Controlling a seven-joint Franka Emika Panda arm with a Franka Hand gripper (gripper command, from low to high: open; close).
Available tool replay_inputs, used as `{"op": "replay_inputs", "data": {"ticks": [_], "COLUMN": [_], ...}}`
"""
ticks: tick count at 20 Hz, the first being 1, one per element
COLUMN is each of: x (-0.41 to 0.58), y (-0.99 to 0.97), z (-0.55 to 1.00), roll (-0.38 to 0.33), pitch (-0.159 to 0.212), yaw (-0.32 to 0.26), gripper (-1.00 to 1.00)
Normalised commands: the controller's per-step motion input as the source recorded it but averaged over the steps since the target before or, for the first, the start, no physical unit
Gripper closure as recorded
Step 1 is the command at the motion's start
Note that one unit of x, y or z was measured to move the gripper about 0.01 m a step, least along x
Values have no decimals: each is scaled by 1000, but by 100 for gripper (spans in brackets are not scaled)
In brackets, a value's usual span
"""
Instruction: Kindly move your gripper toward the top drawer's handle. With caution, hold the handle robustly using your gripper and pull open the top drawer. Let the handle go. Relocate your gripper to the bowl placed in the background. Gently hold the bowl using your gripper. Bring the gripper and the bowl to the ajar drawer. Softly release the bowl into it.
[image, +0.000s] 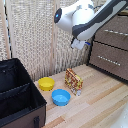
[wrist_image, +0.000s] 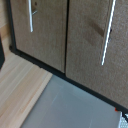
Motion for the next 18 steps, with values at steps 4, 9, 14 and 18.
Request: {"op": "replay_inputs", "data": {"ticks": [4, 9, 14, 18], "x": [163, 209, 169, 51], "y": [-668, -729, -861, -774], "z": [19, 13, 63, 219], "roll": [-135, -117, -104, -137], "pitch": [-35, -15, 0, -13], "yaw": [75, 57, 14, 10], "gripper": [-100, -100, -100, -100]}}
